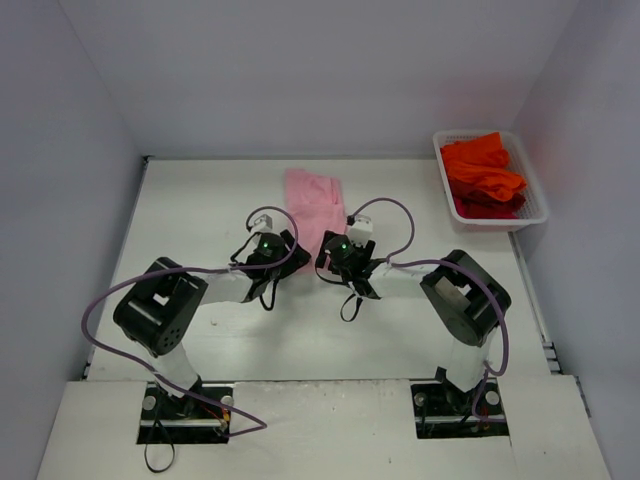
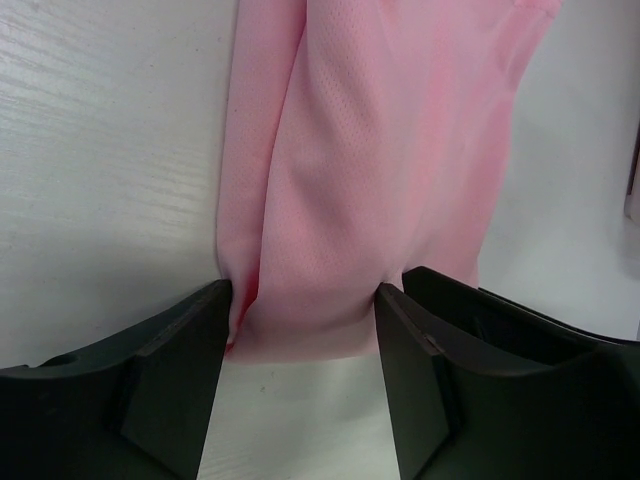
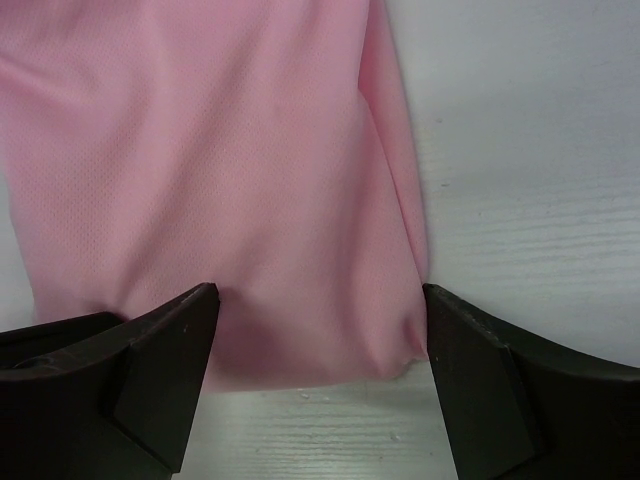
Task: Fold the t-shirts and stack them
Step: Fold the tshirt
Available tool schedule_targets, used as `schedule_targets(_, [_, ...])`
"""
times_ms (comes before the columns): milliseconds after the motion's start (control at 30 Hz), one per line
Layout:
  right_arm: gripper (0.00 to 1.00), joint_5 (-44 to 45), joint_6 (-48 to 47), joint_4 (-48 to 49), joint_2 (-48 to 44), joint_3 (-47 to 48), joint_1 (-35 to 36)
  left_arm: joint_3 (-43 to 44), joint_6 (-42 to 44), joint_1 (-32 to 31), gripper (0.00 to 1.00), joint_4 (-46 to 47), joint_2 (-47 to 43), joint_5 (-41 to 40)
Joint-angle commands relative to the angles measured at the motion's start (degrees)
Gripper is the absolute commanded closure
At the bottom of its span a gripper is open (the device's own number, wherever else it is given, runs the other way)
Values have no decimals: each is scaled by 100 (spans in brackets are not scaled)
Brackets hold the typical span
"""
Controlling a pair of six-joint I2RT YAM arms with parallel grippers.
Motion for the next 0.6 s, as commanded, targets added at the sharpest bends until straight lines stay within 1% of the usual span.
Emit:
schedule_targets(0, [22, -13, 197, -222, 98, -59, 51, -124, -44, -78, 46, -566, 213, 101])
schedule_targets(167, [29, -30, 215, -222, 151, -41, 51, -115, -9, -78, 55, -619, 213, 66])
schedule_targets(267, [35, -39, 215, -222, 159, -23, 51, -106, 8, -78, 60, -636, 205, 57])
schedule_targets(300, [40, -48, 215, -214, 168, -6, 51, -106, 8, -78, 61, -645, 205, 57])
schedule_targets(367, [45, -48, 215, -222, 177, -6, 51, -97, 17, -78, 67, -663, 213, 48])
schedule_targets(400, [51, -48, 215, -222, 186, 3, 51, -88, 26, -78, 70, -671, 205, 57])
schedule_targets(433, [54, -74, 215, -222, 203, 3, 59, -80, 35, -78, 77, -689, 205, 57])
schedule_targets(467, [58, -83, 223, -222, 203, 3, 59, -71, 61, -78, 81, -706, 196, 48])
schedule_targets(500, [65, -92, 223, -222, 230, 20, 59, -62, 78, -78, 84, -733, 187, 48])
schedule_targets(533, [69, -109, 223, -222, 247, 29, 59, -53, 87, -69, 92, -768, 178, 39])
schedule_targets(567, [77, -118, 232, -222, 256, 38, 59, -44, 105, -78, 95, -786, 152, 31])
